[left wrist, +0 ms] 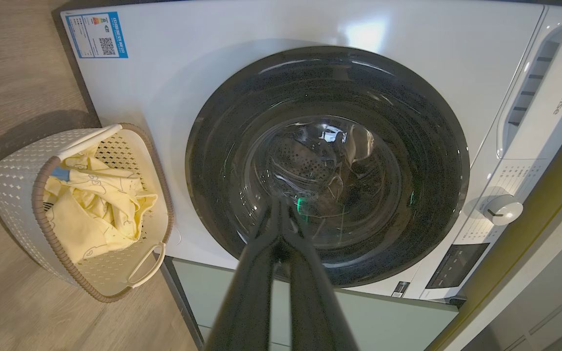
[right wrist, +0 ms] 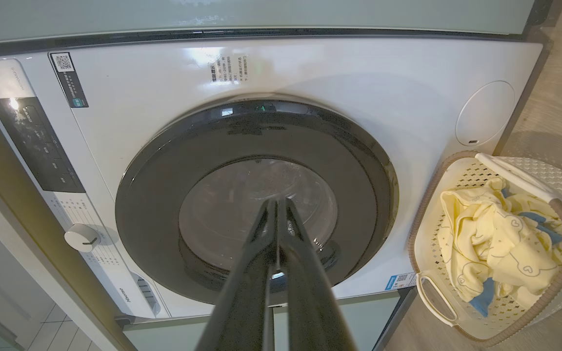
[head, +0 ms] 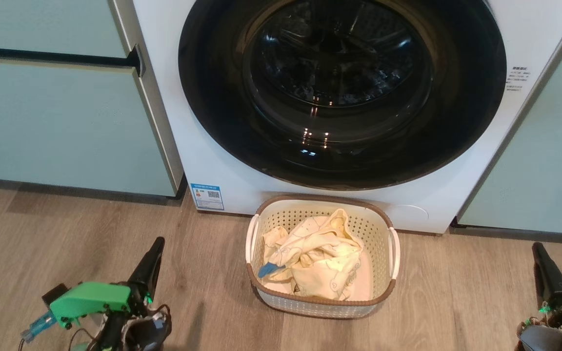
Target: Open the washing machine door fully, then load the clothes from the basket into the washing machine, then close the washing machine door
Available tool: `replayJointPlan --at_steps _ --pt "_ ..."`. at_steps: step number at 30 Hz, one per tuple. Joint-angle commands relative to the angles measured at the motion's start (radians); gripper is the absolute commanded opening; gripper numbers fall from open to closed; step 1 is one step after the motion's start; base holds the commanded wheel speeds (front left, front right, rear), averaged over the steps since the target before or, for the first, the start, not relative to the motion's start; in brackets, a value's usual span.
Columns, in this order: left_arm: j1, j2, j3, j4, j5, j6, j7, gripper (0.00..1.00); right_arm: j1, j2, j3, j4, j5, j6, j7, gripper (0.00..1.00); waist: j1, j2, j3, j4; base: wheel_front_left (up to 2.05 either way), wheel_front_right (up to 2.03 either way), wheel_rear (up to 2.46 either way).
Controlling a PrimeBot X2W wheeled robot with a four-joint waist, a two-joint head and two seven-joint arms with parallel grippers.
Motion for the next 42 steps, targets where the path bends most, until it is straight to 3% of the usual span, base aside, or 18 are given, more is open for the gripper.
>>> replayJointPlan --at_steps 1,42 --pt "-0.056 0.008 0.031 -0.028 0.009 -0.003 0.006 0.0 -0.056 -0.008 0.016 -0.032 -0.009 -0.003 0.006 0.0 0.0 0.0 0.0 0.0 0.0 0.0 0.0" --pt "-0.056 0.008 0.031 -0.028 0.009 -0.003 0.006 0.0 -0.056 -0.008 0.016 -0.032 -0.009 -0.003 0.006 0.0 0.0 0.0 0.0 0.0 0.0 0.0 0.0"
